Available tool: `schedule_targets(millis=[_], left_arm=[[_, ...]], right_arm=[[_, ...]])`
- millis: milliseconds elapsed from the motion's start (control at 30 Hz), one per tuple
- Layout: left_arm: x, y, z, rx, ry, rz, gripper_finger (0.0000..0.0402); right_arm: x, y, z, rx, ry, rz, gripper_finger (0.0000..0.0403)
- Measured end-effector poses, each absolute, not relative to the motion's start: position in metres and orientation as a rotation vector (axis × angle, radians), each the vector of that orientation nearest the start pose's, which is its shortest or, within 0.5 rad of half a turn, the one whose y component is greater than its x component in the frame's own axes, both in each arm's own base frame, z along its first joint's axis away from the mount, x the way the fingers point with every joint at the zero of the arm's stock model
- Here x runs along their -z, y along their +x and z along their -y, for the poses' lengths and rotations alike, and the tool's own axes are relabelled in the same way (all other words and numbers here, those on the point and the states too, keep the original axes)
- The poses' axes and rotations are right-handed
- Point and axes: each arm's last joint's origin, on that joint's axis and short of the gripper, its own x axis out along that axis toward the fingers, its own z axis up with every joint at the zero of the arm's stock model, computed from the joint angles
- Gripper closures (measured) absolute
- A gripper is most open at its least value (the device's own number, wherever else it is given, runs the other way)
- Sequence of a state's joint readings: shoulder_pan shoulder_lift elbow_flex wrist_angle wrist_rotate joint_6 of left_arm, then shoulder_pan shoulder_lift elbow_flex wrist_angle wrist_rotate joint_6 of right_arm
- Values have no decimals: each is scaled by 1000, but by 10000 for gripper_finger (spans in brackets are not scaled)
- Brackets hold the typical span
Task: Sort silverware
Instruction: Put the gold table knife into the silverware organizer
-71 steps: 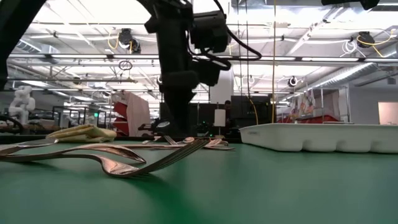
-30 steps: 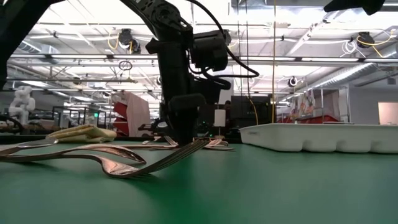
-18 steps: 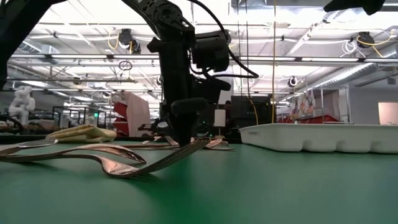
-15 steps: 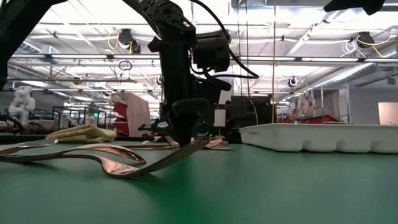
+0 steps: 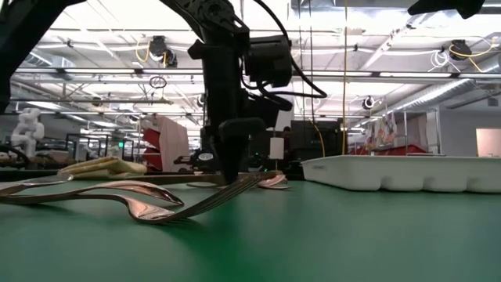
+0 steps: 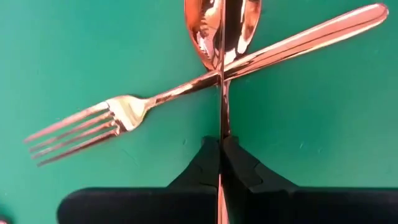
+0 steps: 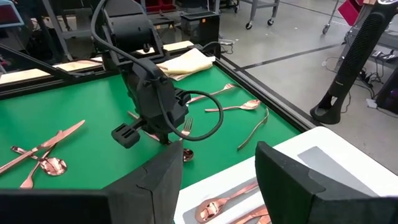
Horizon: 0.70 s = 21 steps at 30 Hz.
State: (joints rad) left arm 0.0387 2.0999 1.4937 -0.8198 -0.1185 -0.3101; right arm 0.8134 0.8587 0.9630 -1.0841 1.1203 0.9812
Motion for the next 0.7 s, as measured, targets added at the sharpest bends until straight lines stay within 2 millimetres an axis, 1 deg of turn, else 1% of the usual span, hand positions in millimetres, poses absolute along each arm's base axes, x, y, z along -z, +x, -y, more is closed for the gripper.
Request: schedule_targets(millis=[133,333,433,500,567,700], left_arm=[[-153,398,-19,-385,-236,-1394,399],[-175,392,-19,-405,-267,-1355,399],[-186,390,-22,-441,-333,-1313,399],[-197,392,-26,-446,-427,-1232,399],[-209,400,-32,-433,-499,-1097,399],[-239,422,-56,-355,-634,-724,399]], right_arm=[[-322,108,-76,498,139,-351,215],[-322,108,-76,501,132,-348,215],[-322,108,-76,501,129,-350,215],[-322,108,-76,504,126,-348,215],[-322,108,-76,512,128,-338,215],[-323,108,-75,537,157,-301,215]])
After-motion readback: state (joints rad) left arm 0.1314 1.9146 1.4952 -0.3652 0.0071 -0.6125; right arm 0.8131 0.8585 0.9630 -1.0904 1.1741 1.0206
